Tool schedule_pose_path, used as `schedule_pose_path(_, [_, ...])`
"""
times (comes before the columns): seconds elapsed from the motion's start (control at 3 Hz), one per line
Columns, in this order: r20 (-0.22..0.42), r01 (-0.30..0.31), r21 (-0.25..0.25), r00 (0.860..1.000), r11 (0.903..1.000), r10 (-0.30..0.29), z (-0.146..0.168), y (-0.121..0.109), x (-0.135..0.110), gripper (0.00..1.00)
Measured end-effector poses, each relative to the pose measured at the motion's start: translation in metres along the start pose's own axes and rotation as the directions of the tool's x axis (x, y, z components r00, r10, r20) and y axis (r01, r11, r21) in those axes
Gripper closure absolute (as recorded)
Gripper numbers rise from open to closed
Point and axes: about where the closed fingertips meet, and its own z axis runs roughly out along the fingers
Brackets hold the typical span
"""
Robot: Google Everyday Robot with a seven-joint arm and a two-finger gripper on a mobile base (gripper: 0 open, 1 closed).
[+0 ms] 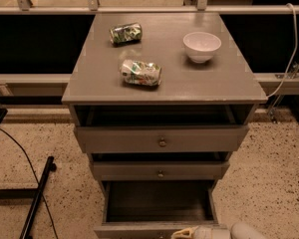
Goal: Close bottom drawer
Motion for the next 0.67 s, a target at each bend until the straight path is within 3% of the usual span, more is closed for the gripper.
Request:
schedule_pose_path(0.33, [-0.140,0.002,0.102,0.990,0.9948,0.013,0.015,-0.015,0.057,1.00])
schedule_pose_path(0.67, [-0.187,0.005,0.119,0.982,0.9929,0.017,0.023,-0.019,0.083,1.00])
